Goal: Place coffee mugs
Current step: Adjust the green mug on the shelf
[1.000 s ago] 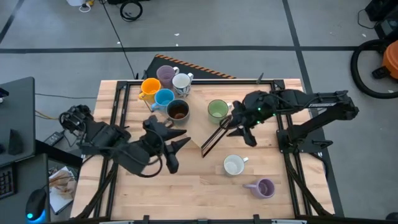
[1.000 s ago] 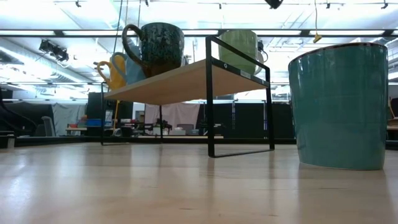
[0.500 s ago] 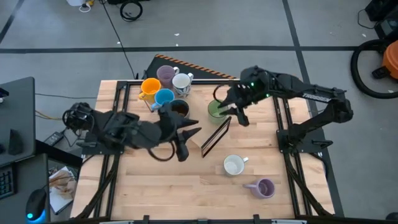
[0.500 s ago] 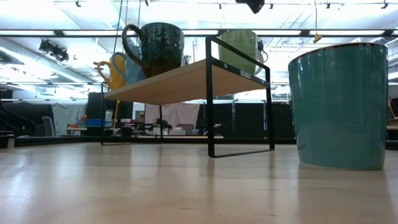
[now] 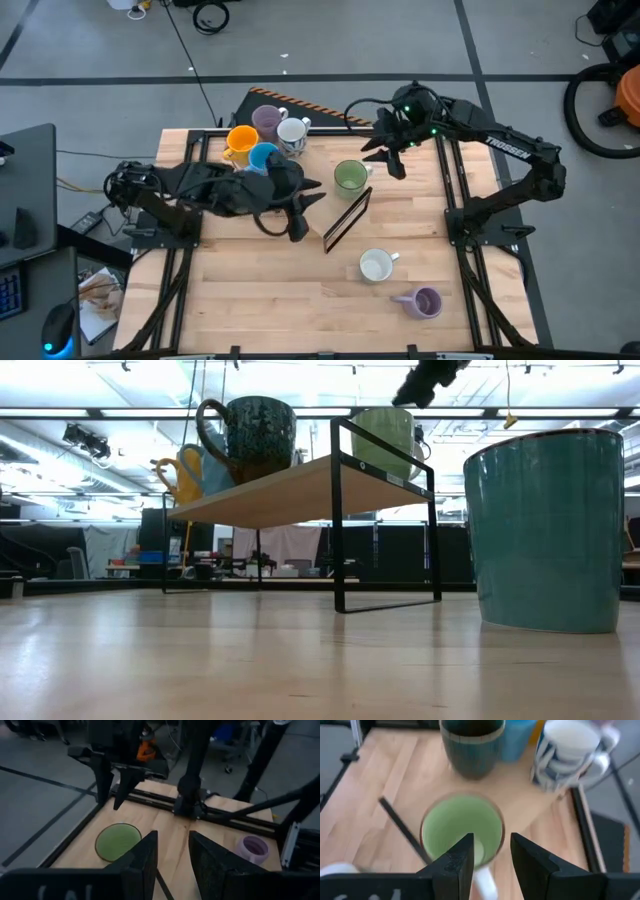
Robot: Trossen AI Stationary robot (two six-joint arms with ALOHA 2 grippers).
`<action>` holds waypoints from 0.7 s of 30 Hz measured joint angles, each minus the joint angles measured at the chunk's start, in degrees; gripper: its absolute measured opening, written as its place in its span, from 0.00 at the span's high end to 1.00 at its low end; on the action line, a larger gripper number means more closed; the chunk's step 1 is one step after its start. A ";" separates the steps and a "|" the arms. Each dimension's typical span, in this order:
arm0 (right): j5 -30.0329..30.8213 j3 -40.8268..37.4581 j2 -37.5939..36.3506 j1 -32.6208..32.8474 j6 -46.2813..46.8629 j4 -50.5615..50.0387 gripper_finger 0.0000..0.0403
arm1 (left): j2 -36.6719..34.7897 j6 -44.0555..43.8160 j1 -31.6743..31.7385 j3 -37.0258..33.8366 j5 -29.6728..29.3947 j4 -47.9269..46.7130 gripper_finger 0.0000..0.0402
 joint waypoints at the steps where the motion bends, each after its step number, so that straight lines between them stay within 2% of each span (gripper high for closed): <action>1: -0.09 0.00 0.11 -0.45 -0.22 -1.41 0.67 | 0.00 0.43 1.00 0.00 1.61 -0.03 0.71; 9: 1.25 -0.07 0.75 -3.04 -2.49 -6.52 0.60 | 0.00 5.46 8.55 0.00 13.48 1.08 0.71; 12: 4.08 -0.11 1.45 -3.66 -4.19 -7.54 0.54 | 0.00 7.99 10.87 0.00 18.72 3.78 0.71; 16: 4.99 -0.11 1.90 -4.22 -6.41 -9.29 0.48 | 0.00 10.50 13.75 0.00 25.14 8.14 0.71; 21: 7.64 -0.11 1.69 -5.10 -6.42 -9.99 0.47 | 0.00 12.87 15.52 0.00 28.88 14.85 0.71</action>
